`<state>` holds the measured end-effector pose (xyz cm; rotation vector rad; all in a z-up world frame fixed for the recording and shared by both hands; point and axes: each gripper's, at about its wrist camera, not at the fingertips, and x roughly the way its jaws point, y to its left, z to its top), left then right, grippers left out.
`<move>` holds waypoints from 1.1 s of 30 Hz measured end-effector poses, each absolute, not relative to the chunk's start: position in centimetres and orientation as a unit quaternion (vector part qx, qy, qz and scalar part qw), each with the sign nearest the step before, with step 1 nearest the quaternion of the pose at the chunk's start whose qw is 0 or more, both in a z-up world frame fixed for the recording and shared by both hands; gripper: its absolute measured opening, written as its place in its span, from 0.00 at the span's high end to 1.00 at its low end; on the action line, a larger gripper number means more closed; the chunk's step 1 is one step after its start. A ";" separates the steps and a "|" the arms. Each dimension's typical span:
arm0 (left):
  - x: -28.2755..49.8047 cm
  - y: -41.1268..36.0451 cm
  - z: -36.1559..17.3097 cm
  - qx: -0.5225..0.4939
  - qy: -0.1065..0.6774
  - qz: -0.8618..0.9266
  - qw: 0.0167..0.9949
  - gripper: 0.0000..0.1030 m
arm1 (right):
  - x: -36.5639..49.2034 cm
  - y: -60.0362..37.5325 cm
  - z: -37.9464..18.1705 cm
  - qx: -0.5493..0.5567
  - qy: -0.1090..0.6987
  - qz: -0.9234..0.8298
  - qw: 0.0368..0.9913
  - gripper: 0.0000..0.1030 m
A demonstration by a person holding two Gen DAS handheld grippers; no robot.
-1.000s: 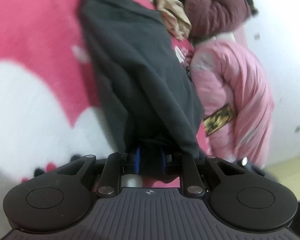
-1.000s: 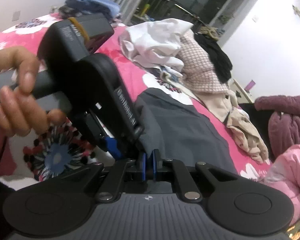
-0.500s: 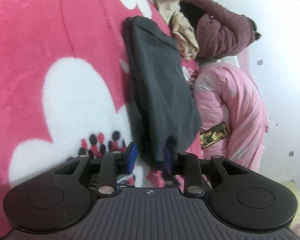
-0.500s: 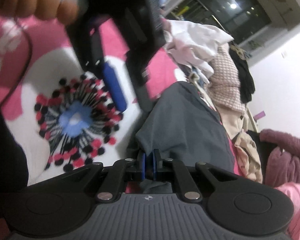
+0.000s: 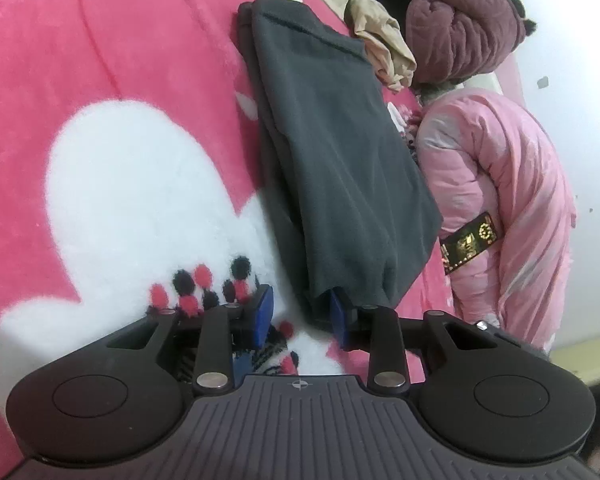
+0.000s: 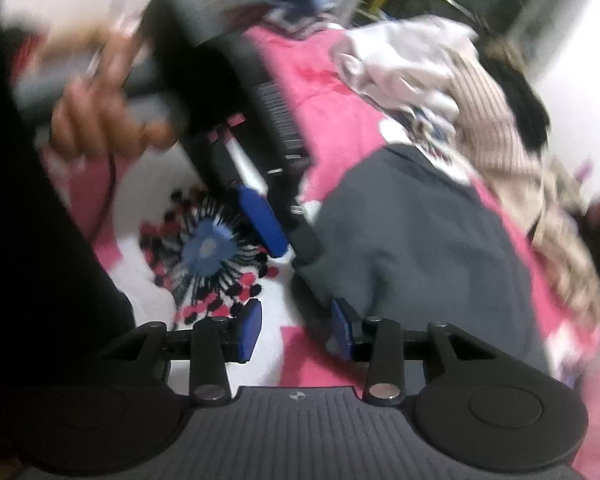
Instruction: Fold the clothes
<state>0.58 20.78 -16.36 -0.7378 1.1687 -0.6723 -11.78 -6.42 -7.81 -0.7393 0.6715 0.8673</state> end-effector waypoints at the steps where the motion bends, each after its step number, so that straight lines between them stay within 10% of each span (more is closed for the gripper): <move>1: 0.4 20.9 -16.2 -0.330 0.527 -0.303 0.722 0.70 | -11.2 -7.0 -7.2 -0.330 0.318 0.400 0.794 0.62; 18: -1.4 22.3 -10.6 -0.249 0.466 -0.318 0.787 0.70 | -8.5 -7.1 -7.8 -0.293 0.339 0.429 0.785 0.84; 33: -1.9 16.4 -15.1 -0.143 0.512 -0.326 0.782 0.70 | -7.3 -10.4 -7.2 -0.232 0.376 0.419 0.793 0.85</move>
